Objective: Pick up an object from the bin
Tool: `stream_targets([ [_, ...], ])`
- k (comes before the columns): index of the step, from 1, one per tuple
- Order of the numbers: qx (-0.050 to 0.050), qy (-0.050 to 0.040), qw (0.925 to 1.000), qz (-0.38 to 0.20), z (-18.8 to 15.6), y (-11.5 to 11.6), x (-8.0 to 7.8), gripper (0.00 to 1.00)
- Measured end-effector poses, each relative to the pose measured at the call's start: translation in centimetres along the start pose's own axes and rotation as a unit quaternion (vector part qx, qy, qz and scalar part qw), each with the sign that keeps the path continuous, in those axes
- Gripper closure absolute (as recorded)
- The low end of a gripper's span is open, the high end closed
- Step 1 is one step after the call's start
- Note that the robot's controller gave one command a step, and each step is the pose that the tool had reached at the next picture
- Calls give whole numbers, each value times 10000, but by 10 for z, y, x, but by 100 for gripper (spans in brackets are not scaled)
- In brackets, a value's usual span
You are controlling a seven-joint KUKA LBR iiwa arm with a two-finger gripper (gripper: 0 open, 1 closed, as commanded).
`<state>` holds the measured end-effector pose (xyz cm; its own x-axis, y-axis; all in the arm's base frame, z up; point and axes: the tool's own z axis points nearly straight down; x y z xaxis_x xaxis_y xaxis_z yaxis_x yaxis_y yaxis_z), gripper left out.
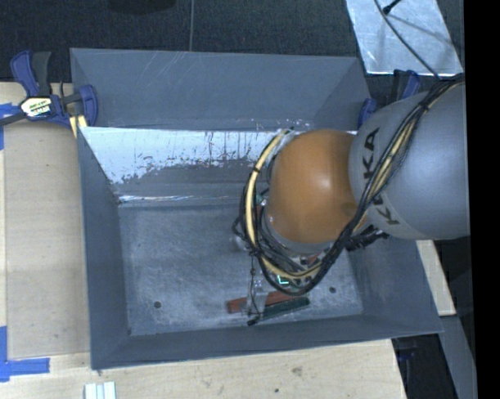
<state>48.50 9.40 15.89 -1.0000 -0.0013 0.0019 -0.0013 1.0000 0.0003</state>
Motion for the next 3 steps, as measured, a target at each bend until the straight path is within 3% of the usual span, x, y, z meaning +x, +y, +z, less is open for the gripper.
stream_targets([
  [1,9,-41,9997,-242,87,-58,-5,0],
  [2,-3,0,9996,-272,83,-54,-3,100],
  [3,3,-70,9978,-652,-81,-53,-16,100],
])
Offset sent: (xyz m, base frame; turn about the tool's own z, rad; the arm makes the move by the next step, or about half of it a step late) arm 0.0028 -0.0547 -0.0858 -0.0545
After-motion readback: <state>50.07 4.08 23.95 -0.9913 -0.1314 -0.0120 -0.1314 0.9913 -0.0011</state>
